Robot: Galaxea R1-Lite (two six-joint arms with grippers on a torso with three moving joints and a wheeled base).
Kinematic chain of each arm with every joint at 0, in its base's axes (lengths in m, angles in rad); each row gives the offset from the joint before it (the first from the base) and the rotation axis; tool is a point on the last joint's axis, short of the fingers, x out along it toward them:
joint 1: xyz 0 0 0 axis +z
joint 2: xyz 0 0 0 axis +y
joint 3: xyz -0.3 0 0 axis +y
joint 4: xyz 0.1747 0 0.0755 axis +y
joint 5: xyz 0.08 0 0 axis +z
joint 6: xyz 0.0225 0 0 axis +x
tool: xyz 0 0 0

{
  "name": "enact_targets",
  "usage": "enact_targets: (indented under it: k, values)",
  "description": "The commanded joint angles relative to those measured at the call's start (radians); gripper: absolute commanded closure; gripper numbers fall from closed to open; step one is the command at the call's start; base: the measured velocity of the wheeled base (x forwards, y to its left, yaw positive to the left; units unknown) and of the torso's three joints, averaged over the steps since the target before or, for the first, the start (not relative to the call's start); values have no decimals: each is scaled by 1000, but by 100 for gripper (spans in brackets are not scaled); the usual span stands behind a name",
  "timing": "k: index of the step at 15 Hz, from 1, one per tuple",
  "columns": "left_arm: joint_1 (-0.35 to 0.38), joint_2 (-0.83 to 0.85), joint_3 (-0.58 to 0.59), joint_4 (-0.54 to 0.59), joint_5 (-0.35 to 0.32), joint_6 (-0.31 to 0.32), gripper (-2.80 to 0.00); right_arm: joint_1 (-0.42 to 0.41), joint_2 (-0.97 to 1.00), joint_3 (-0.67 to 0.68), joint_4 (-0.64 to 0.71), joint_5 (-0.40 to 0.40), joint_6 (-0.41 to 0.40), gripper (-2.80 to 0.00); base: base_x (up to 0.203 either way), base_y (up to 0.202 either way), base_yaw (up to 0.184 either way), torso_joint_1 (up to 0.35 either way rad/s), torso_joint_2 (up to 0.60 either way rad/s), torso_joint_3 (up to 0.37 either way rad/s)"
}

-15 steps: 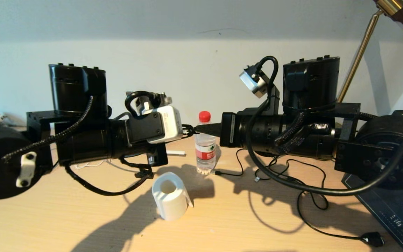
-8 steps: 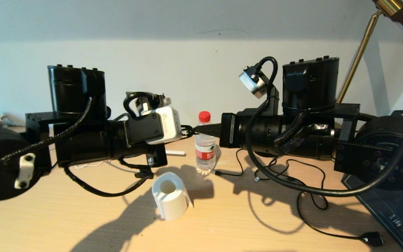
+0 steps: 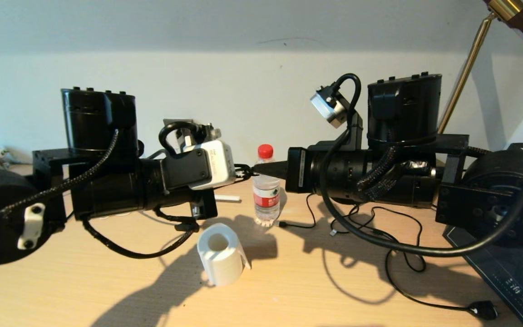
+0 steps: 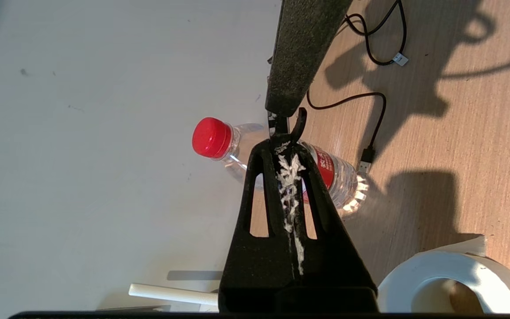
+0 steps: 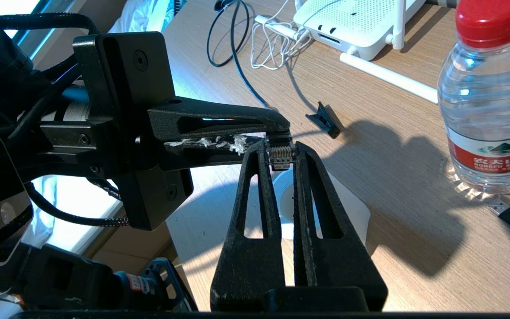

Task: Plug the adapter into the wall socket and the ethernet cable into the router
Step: Hand it to the other hand

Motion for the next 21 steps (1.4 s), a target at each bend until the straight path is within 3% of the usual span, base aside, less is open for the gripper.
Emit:
enact_targets:
  k: [1,2,3,6,8,11,13,16,17,19,21]
  values:
    - [-1,-1,2,3,-2,2,0,17,-10,6,-4,1,3,0,0,0,0,0,0,0]
    - [1,-7,6,3,-2,2,0,20,-8,6,-4,1,3,0,0,0,0,0,0,0]
    - [-1,-9,14,3,-2,2,-280,20,-8,6,-4,2,3,0,0,0,0,0,0,0]
    - [-1,-26,33,1,-2,-8,-280,20,-5,-9,-3,1,15,0,0,0,0,0,0,0]
    - [-1,-40,34,1,-2,-7,-280,19,-3,-26,1,-4,81,0,0,0,0,0,0,0]
    - [20,-67,16,-5,3,-7,-280,5,-1,-31,11,-7,229,0,0,0,0,0,0,0]
    - [35,-61,6,-84,-4,-8,-280,-25,3,-47,50,-6,324,0,0,0,0,0,0,0]
    - [66,-19,19,-278,-128,5,-280,-80,5,-169,185,19,558,0,0,0,0,0,0,0]
    - [68,4,22,-332,-168,13,-280,-104,7,-217,231,55,644,0,0,0,0,0,0,0]
    - [68,43,44,-436,-242,23,-280,-189,14,-287,275,223,841,0,0,0,0,0,0,0]
    - [65,47,42,-441,-250,29,-280,-248,38,-352,276,345,1001,0,0,0,0,0,0,0]
